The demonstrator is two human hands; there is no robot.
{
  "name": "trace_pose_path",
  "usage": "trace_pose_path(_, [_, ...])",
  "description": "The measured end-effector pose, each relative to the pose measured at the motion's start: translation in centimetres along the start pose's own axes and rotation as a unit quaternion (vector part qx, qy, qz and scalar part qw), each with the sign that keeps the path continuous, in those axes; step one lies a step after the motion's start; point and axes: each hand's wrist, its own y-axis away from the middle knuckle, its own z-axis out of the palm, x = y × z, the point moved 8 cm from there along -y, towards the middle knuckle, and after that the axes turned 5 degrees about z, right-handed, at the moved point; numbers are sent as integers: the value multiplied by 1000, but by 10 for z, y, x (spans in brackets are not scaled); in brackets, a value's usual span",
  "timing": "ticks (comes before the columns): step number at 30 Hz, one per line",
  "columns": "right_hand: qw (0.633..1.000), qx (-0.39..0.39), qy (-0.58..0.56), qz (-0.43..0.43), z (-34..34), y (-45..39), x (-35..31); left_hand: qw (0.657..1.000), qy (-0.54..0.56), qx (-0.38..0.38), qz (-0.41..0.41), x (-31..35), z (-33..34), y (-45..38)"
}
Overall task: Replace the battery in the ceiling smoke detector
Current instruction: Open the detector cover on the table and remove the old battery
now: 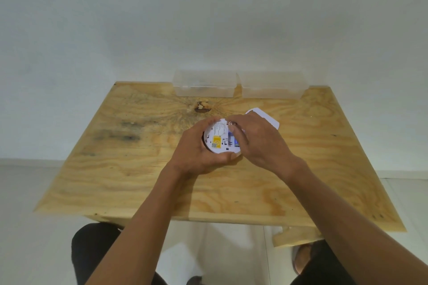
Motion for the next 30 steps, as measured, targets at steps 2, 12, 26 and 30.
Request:
trace_pose_path(2, [999,-18,-33,35,6,-5,3,1000,4,3,-3,-1,0,0])
trace_pose_path(12, [963,-27,-169,209,-19,-10,25,999,-25,-13,-21,-9,2,-1])
trace_pose_path(26, [970,-84,-75,214,-2,-6,27,999,-31,-7,-29,-7,1,0])
trace_pose_path(30, [968,-97,-74,218,1,-8,28,999,-27,-4,-34,-6,2,0])
